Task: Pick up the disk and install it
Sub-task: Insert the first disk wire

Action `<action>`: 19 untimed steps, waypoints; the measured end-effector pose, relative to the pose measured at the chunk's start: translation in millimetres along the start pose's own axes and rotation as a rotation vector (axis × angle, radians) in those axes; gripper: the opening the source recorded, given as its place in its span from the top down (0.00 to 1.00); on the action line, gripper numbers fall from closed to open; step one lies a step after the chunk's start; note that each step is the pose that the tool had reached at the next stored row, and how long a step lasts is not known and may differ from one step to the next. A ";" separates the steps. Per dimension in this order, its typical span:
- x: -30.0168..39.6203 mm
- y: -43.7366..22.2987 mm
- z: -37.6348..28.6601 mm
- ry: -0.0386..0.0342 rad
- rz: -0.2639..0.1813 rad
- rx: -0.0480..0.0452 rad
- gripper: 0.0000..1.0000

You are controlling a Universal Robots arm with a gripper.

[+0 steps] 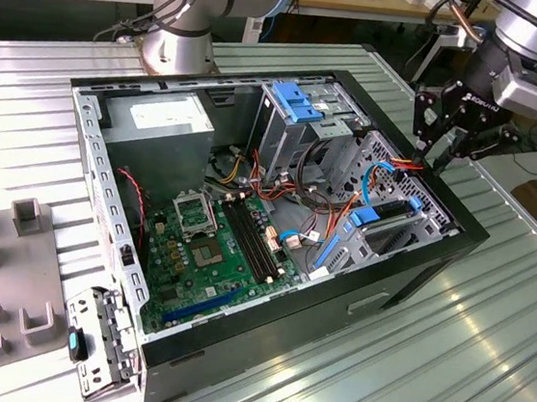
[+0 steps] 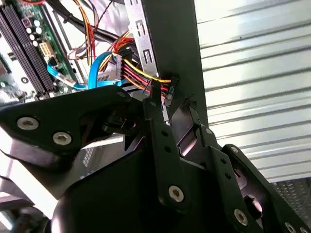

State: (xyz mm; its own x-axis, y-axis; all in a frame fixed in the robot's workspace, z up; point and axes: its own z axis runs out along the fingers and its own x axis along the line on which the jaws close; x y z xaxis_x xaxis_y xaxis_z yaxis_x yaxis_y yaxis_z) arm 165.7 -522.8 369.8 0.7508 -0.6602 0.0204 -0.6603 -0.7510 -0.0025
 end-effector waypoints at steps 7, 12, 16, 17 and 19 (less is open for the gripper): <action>-3.9 -7.4 1.8 0.0014 -0.083 0.0023 0.63; -3.7 -7.1 2.9 0.0063 -0.156 0.0082 0.63; -3.1 -6.1 5.2 0.0114 -0.165 0.0121 0.63; -3.1 -6.1 5.9 0.0118 -0.165 0.0125 0.63; -3.5 -5.6 7.0 0.0170 -0.165 0.0163 0.63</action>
State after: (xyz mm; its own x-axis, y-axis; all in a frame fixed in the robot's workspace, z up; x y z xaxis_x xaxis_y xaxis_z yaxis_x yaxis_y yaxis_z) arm 166.8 -516.3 362.8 0.8486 -0.5276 0.0387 -0.5275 -0.8495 -0.0139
